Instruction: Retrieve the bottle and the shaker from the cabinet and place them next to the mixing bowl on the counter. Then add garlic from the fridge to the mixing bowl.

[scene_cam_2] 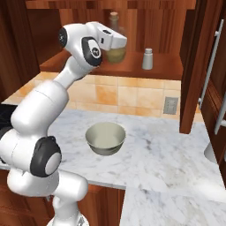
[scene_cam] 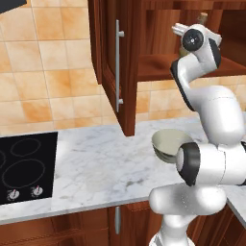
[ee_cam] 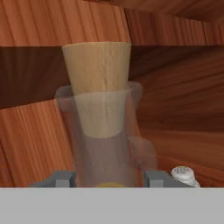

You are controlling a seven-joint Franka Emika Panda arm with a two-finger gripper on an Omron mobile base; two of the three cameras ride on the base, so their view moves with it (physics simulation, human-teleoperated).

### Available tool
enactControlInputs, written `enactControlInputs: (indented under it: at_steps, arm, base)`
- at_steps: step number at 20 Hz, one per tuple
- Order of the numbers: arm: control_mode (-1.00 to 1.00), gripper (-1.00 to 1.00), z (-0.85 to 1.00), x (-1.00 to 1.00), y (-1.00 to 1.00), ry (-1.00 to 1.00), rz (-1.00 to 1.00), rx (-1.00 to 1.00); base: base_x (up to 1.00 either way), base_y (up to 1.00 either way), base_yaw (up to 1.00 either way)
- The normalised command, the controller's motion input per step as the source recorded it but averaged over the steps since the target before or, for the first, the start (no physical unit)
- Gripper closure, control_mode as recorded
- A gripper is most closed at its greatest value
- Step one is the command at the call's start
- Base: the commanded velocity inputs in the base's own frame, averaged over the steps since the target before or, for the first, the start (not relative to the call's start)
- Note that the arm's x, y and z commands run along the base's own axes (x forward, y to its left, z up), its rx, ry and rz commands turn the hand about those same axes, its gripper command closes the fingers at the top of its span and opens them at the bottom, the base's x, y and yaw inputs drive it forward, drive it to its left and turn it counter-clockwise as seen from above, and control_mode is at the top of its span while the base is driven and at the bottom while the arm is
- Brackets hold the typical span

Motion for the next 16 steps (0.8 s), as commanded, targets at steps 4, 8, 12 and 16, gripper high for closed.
enactControlInputs:
  at_steps: [4, 8, 12, 16]
  arm:
    - [-1.0, 1.0, 0.32, -0.98, 0.08, 0.04, 0.01, 0.0]
    - [-1.0, 1.0, 0.52, -0.96, 0.23, 0.07, 0.05, 0.0]
    - [-1.0, 1.0, 0.17, -0.85, 0.14, 0.21, 0.06, 0.03]
    - [-1.0, 1.0, -0.06, -0.73, 0.22, 0.17, 0.1, 0.01]
  base:
    - [0.0, 0.0, 0.0]
    - [0.0, 0.0, 0.0]
    - [0.0, 0.0, 0.0]
    - [0.0, 0.0, 0.0]
